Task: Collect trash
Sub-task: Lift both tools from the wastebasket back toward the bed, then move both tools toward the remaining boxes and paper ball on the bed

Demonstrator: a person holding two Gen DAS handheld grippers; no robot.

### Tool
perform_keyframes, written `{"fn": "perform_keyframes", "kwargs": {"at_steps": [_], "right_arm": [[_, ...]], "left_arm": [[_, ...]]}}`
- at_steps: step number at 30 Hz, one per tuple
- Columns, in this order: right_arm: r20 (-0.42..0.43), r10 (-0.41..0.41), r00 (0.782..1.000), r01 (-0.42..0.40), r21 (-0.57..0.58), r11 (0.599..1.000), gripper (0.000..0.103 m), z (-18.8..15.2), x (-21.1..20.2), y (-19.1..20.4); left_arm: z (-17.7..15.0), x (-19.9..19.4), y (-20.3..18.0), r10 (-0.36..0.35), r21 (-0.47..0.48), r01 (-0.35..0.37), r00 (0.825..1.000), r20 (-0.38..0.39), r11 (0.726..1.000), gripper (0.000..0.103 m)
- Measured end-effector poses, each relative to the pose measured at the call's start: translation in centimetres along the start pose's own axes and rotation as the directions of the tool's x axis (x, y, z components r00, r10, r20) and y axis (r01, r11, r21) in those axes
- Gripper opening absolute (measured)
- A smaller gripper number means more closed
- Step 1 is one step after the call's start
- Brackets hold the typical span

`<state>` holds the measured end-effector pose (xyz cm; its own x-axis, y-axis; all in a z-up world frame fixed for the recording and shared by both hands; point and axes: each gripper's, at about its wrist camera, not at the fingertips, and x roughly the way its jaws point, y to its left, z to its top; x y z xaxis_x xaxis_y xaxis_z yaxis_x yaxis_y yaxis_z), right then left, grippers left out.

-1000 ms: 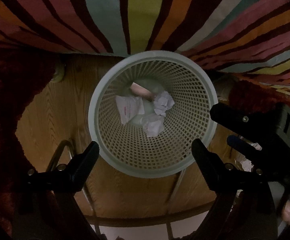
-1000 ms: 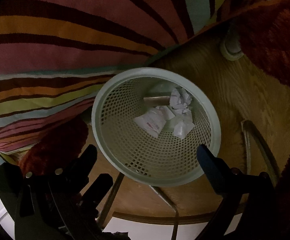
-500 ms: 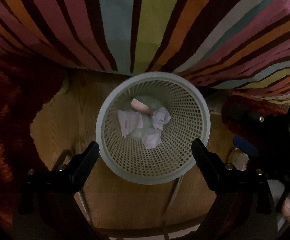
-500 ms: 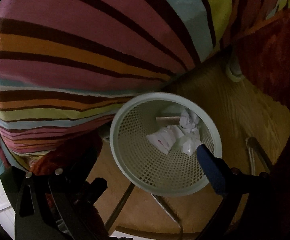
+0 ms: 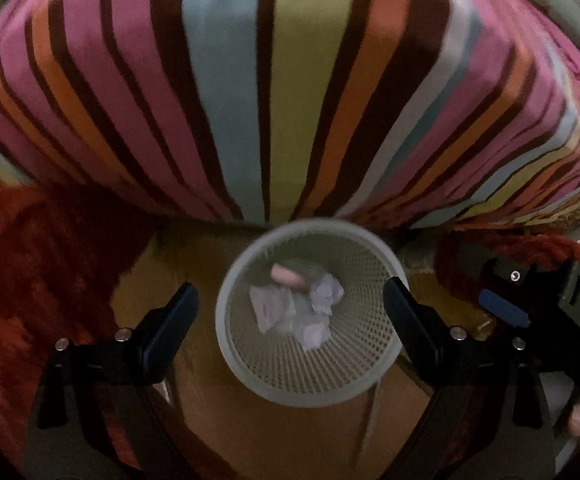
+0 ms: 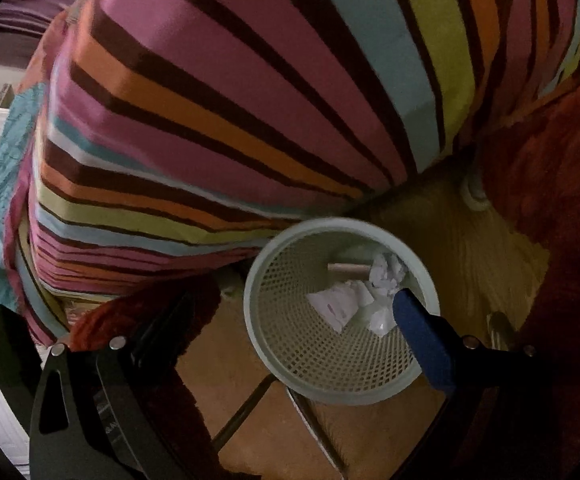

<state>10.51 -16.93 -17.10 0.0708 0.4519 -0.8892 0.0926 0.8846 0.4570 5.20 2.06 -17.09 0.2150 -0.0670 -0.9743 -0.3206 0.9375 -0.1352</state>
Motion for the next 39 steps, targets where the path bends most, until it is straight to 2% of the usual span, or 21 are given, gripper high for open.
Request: {"fn": "perform_keyframes", "kwargs": {"at_steps": [6,12,16,19,23,26,29,39], "right_arm": [[0.114,-0.024,0.993,0.030,-0.043,0.999,0.095,0.5,-2.5,0.5],[0.204,-0.027,0.979,0.042,-0.074,0.996,0.095,1.1,-4.0,1.0],[0.286,-0.054,0.957,0.092,-0.118,0.989,0.095,1.5,-5.4,1.9],[0.355,-0.071,0.932,0.139,-0.168,0.976,0.095,1.8,-6.4,2.8],[0.422,-0.070,0.904,0.179,-0.225,0.958,0.095,2.1,-7.0,4.1],[0.467,-0.095,0.879,0.247,-0.274,0.929,0.095,2.3,-7.5,5.0],[0.503,-0.098,0.858,0.281,-0.302,0.911,0.095,2.8,-7.6,5.7],[0.565,-0.107,0.818,0.328,-0.306,0.894,0.095,5.1,-9.2,6.8]], "left_arm": [[0.8,-3.3,-1.0,0.013,0.080,-0.027,0.985,0.172,0.996,0.091],[1.6,-6.2,-1.6,0.061,0.125,-0.107,0.944,0.325,0.986,0.091],[2.4,-8.0,-1.7,0.064,0.134,-0.126,0.917,0.394,0.983,0.091],[3.0,-8.7,-1.7,0.059,0.141,-0.131,0.902,0.427,0.981,0.091],[3.7,-8.9,-1.6,0.041,0.148,-0.115,0.901,0.431,0.982,0.091],[4.3,-8.8,-1.3,0.028,0.140,-0.096,0.908,0.419,0.985,0.091],[4.6,-8.9,-1.3,0.024,0.137,-0.088,0.909,0.416,0.987,0.091],[7.1,-9.7,-0.8,0.008,0.122,-0.066,0.904,0.428,0.990,0.091]]}}
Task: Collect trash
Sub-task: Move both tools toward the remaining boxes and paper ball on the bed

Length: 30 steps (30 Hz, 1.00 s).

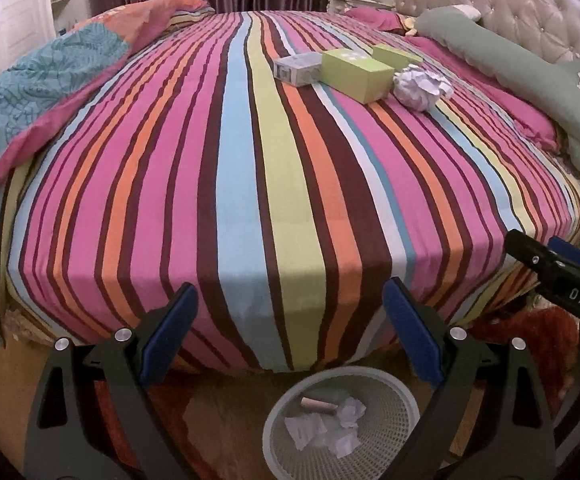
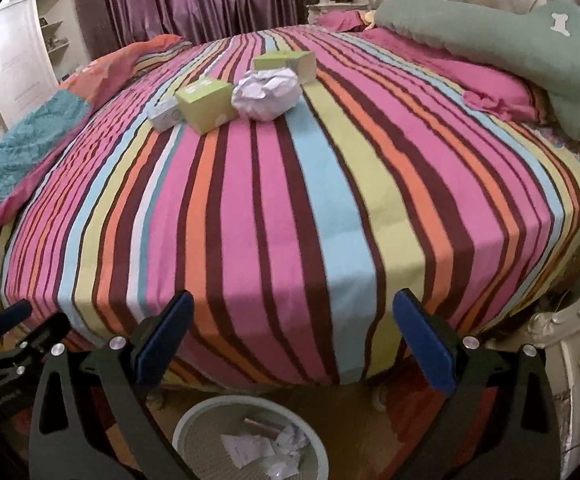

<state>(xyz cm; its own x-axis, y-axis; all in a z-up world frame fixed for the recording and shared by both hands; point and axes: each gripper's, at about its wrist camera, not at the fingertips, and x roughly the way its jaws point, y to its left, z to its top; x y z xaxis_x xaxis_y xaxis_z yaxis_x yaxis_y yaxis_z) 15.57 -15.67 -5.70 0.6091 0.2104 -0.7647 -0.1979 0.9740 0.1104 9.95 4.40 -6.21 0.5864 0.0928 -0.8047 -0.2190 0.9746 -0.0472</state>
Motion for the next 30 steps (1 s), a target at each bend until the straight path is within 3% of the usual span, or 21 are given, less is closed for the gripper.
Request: {"fn": "perform_keyframes", "kwargs": {"at_steps": [13,18,21,30], "right_arm": [[0.056,0.051,0.997,-0.052,0.033,0.998,0.095,4.2,1.1,-1.5],[0.066,0.069,0.995,-0.070,0.008,0.998,0.095,6.2,2.3,-1.2],[0.066,0.085,0.994,-0.084,-0.015,0.996,0.095,7.2,3.1,-0.9],[0.093,0.105,0.990,-0.095,-0.110,0.989,0.095,10.8,5.5,0.3]], "left_arm": [[5.3,1.2,1.4,0.003,-0.053,-0.001,0.999,0.038,0.999,0.091],[8.2,1.9,1.1,-0.082,-0.140,0.084,0.996,0.022,0.987,0.091],[10.5,2.6,0.4,-0.121,-0.198,0.122,0.993,0.017,0.973,0.091],[17.9,6.8,-3.6,-0.126,-0.224,0.112,0.991,-0.048,0.968,0.091]]}}
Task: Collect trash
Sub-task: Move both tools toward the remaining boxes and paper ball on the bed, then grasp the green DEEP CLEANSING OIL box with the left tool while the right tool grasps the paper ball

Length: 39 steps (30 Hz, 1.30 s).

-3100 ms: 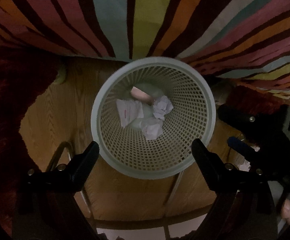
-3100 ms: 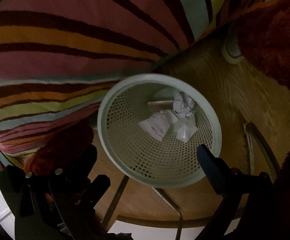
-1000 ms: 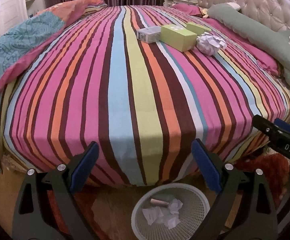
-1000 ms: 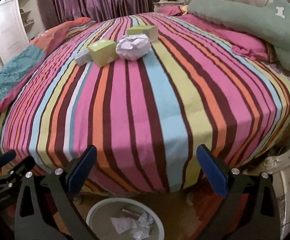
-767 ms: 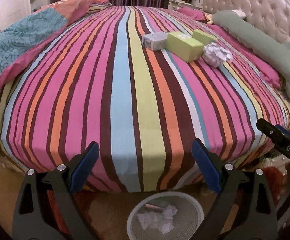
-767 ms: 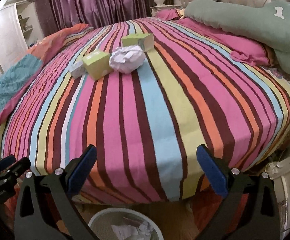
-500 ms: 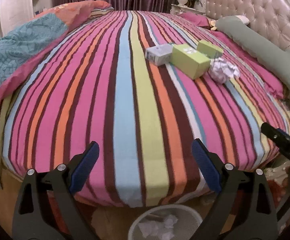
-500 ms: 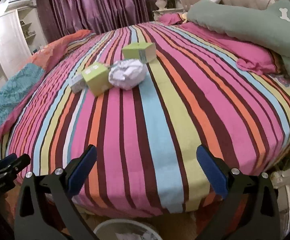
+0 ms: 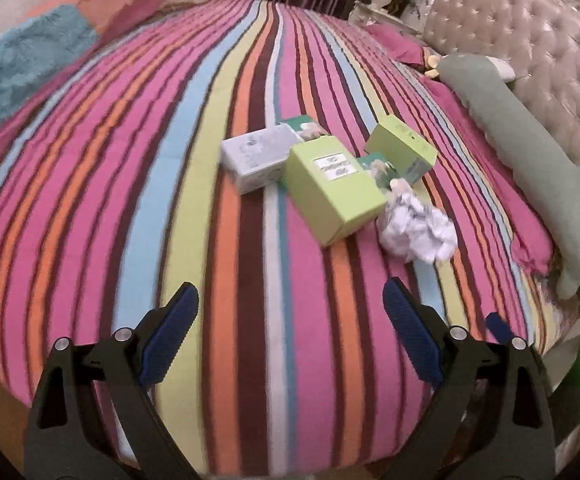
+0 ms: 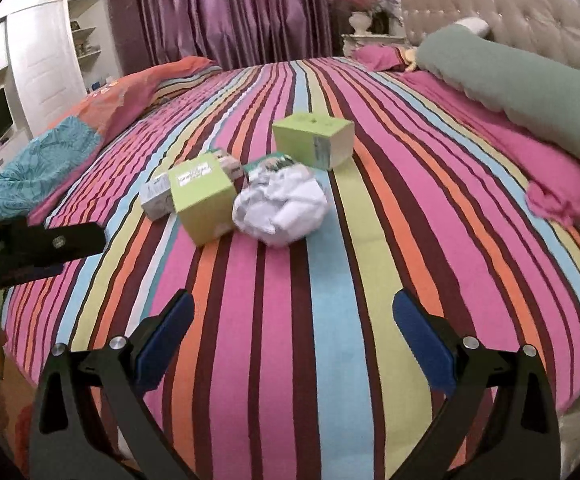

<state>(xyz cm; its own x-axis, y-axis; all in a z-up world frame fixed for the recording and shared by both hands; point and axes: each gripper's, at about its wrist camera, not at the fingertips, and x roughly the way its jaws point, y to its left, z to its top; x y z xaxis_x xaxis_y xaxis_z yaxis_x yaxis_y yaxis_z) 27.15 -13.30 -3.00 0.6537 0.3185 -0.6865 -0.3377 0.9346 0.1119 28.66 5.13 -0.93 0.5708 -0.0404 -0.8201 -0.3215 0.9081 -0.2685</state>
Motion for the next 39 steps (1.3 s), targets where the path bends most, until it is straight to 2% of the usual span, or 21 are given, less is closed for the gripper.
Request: {"fn": "perform_keyframes", "kwargs": {"at_steps": [7,16,25,28,30,31,33,35,39], "right_arm": [[-0.007,0.018,1.000,-0.018,-0.046,0.999,0.095,1.5,1.9,-0.2],[-0.004,0.043,0.999,-0.043,-0.076,0.996,0.095,2.5,3.4,-0.1],[-0.012,0.055,0.998,-0.056,-0.097,0.994,0.095,3.7,5.0,0.1],[-0.034,0.056,0.998,-0.059,-0.097,0.994,0.095,4.0,5.9,0.3],[-0.044,0.051,0.998,-0.055,-0.091,0.994,0.094,4.2,6.3,0.5],[-0.047,0.051,0.998,-0.055,-0.088,0.995,0.093,4.3,6.6,0.5],[-0.066,0.071,0.995,-0.075,-0.071,0.995,0.078,4.3,7.1,0.4],[-0.080,0.088,0.993,-0.092,-0.045,0.995,0.071,4.5,7.2,0.2],[-0.081,0.092,0.992,-0.093,-0.006,0.996,0.068,4.4,6.5,-0.2]], "left_arm": [[3.7,3.6,-1.2,-0.007,-0.109,0.002,0.999,-0.050,0.994,0.091],[7.2,6.5,-4.1,-0.002,-0.123,-0.011,0.995,-0.100,0.992,0.091],[8.5,10.1,-4.4,0.041,-0.132,-0.066,0.983,-0.179,0.989,0.091],[8.5,10.6,-3.9,0.052,-0.149,-0.078,0.984,-0.172,0.986,0.091],[8.4,11.0,-3.9,0.050,-0.141,-0.075,0.983,-0.177,0.987,0.085],[8.3,11.4,-4.0,0.045,-0.132,-0.070,0.981,-0.186,0.989,0.072],[8.1,11.7,-3.9,0.024,-0.127,-0.049,0.981,-0.192,0.991,0.071],[8.1,11.7,-4.0,0.016,-0.114,-0.038,0.982,-0.190,0.993,0.070],[7.8,11.2,-3.4,-0.017,-0.132,-0.008,0.983,-0.180,0.991,0.068]]}}
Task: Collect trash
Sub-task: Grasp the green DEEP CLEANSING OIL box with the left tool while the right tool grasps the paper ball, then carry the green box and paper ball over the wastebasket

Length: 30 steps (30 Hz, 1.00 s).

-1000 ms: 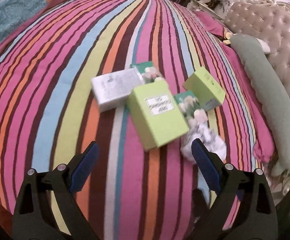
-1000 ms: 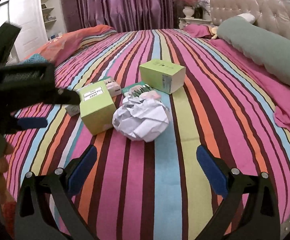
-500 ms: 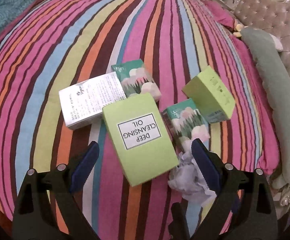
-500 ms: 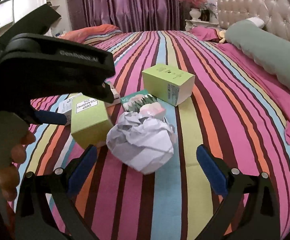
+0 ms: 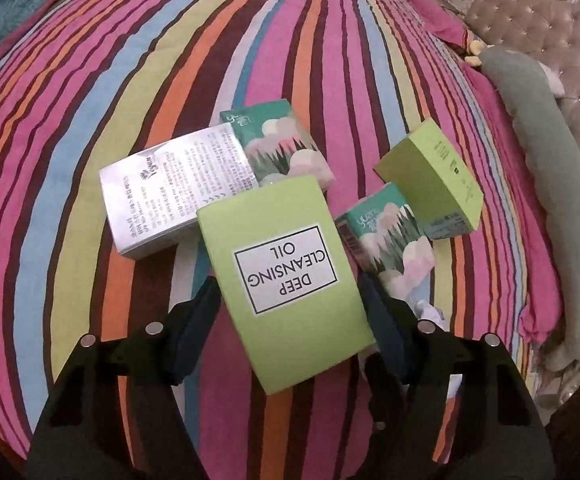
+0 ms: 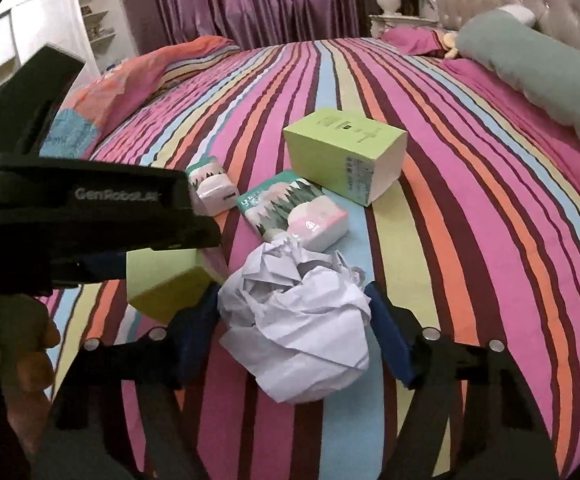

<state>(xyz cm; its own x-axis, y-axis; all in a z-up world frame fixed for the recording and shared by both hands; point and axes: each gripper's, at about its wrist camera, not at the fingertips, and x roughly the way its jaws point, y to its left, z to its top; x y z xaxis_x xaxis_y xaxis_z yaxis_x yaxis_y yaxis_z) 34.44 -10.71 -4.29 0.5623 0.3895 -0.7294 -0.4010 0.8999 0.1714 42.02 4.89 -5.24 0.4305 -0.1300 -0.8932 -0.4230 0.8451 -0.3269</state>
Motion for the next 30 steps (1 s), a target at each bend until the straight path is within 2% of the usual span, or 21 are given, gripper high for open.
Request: {"fn": "perform_keyframes", "kwargs": {"at_steps": [7,10,14,17,22,30], "right_arm": [[0.043,0.002,0.999,-0.006,0.104,0.995,0.068,-0.9,-3.1,-1.6],[0.046,0.015,0.999,-0.021,0.141,0.990,0.068,-1.4,-4.3,-2.0],[0.039,0.007,0.999,-0.014,0.183,0.983,0.068,-2.6,-5.7,-2.3],[0.034,0.005,0.999,-0.012,0.212,0.977,0.068,-3.7,-6.7,-2.3],[0.035,0.031,0.999,-0.039,0.259,0.965,0.068,-5.5,-8.5,-2.1],[0.055,0.039,0.998,-0.052,0.267,0.962,0.068,-8.0,-11.6,-1.0]], "left_arm": [[-2.9,-3.1,1.0,-0.025,0.046,0.021,0.996,0.082,0.999,0.067],[-4.2,-5.0,1.8,-0.019,0.072,0.009,0.990,0.137,0.997,0.067],[-6.3,-7.5,3.6,-0.040,0.087,0.025,0.985,0.170,0.996,0.067],[-8.3,-9.0,5.3,-0.019,0.102,-0.002,0.979,0.201,0.995,0.067],[-11.5,-11.3,8.3,-0.025,0.109,0.002,0.977,0.210,0.994,0.067],[-17.3,-14.6,12.2,-0.042,0.119,0.015,0.972,0.231,0.993,0.067]]}}
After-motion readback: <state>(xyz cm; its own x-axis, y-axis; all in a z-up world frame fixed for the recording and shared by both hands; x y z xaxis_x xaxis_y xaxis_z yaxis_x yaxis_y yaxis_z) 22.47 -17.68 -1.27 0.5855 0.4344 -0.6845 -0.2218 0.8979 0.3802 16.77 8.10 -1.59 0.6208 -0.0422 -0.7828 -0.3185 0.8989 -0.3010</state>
